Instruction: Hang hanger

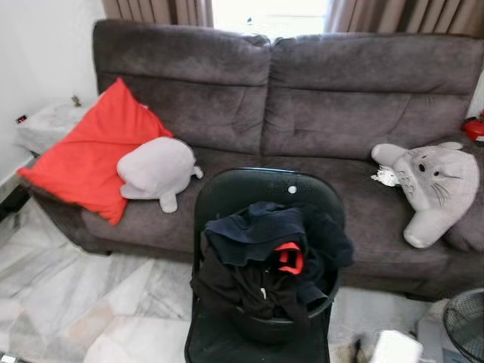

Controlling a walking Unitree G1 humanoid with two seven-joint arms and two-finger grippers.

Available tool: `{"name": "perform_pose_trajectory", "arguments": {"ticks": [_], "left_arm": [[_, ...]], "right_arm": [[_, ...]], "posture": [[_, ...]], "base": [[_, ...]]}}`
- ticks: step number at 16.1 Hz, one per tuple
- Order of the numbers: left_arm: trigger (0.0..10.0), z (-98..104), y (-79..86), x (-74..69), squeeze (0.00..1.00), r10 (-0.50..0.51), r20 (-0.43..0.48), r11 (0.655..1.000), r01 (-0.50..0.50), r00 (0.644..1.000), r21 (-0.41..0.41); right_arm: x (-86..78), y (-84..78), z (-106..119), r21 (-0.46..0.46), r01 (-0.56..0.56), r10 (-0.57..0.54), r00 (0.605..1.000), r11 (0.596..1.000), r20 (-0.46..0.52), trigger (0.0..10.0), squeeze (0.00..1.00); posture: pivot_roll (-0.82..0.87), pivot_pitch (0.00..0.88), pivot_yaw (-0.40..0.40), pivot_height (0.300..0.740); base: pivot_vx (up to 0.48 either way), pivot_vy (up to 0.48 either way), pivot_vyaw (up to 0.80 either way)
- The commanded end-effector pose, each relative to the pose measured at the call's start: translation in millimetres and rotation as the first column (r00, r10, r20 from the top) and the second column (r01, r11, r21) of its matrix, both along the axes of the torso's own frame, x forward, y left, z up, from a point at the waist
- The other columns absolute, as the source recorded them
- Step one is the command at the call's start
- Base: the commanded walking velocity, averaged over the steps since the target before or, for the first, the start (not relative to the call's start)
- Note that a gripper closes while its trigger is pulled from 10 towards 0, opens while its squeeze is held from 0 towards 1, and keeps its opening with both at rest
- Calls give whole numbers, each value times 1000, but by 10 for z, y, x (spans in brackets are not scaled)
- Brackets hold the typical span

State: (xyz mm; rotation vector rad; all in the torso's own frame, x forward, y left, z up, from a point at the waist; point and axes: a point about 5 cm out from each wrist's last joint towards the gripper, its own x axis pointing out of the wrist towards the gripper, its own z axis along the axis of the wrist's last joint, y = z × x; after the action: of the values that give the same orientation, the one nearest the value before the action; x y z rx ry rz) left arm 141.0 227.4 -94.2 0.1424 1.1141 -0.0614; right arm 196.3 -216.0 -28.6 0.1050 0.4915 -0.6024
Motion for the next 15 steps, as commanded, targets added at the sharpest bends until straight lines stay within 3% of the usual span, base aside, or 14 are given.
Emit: {"name": "perform_pose_trajectory", "arguments": {"ticks": [1, 2, 4, 5, 6, 7, 9, 10, 11, 12, 13, 14, 15], "left_arm": [[10000, -10, 13, -35, 0, -4, -10, 1000, 4, 1000, 10], [10000, -10, 14, -34, 0, -3, -10, 1000, 3, 1000, 10], [10000, -8, 16, -32, 0, -4, -10, 1000, 4, 1000, 10], [10000, -2, 27, -21, 0, -10, -9, 1000, 10, 1000, 15], [10000, 1, 29, -14, 0, -17, -8, 1000, 18, 1000, 19], [10000, 4, 31, -6, 0, -21, -7, 1000, 21, 1000, 20], [10000, 11, 39, 8, 0, -26, -6, 999, 26, 1000, 24], [10000, 15, 44, 15, 0, -27, -4, 999, 27, 1000, 24], [10000, 18, 48, 21, 0, -28, -4, 999, 28, 1000, 24], [10000, 18, 48, 21, 0, -28, -4, 999, 28, 1000, 24], [10000, 19, 52, 22, 0, -25, -4, 999, 25, 1000, 27], [10000, 20, 51, 25, 0, -24, -3, 999, 24, 1000, 27], [10000, 20, 52, 25, 0, -20, -1, 999, 20, 1000, 27]], "right_arm": [[3, -56, 203, -60, 40, -36, 997, 997, 72, 10000, 0], [-65, -138, 457, -154, 79, -54, 986, 985, 159, 10000, 0], [-61, -172, 582, -212, 85, -43, 979, 974, 198, 10000, 0], [113, -251, 981, -345, 75, 30, 957, 936, 289, 10000, 0], [274, -277, 1149, -363, 43, 81, 944, 931, 319, 10000, 0], [413, -286, 1241, -397, -4, 140, 939, 918, 313, 10000, 0], [722, -309, 1404, -538, -81, 270, 920, 839, 284, 10000, 0], [938, -263, 1497, -543, -129, 331, 897, 829, 292, 10000, 0], [1118, -144, 1581, -491, -202, 392, 861, 847, 323, 10000, 0], [1143, -111, 1588, -473, -223, 406, 851, 853, 331, 10000, 0], [1239, 151, 1592, -454, -370, 537, 779, 810, 324, 10000, 0], [1243, 192, 1564, -459, -398, 561, 770, 794, 304, 10000, 204], [1231, 264, 1499, -451, -442, 595, 750, 775, 289, 10000, 1000]], "posture": [[-11, 17, -3, 740], [-12, 13, 0, 740], [-13, 12, 4, 740], [-24, 6, 17, 740], [-24, 4, 18, 740], [-23, 0, 23, 740], [-19, 0, 26, 740], [-14, 0, 29, 740], [-10, 0, 32, 740], [-10, 0, 32, 740], [-1, 0, 31, 740], [4, 0, 30, 740], [4, 0, 30, 740]], "base": [[0, 0, 0], [0, 0, 0], [0, 0, 0], [0, 0, 0], [0, 0, 0], [0, 0, 0], [0, 0, 0], [0, 0, 0], [0, 0, 0], [0, 0, 0], [0, 0, 0], [0, 0, 0], [0, 0, 0]]}}
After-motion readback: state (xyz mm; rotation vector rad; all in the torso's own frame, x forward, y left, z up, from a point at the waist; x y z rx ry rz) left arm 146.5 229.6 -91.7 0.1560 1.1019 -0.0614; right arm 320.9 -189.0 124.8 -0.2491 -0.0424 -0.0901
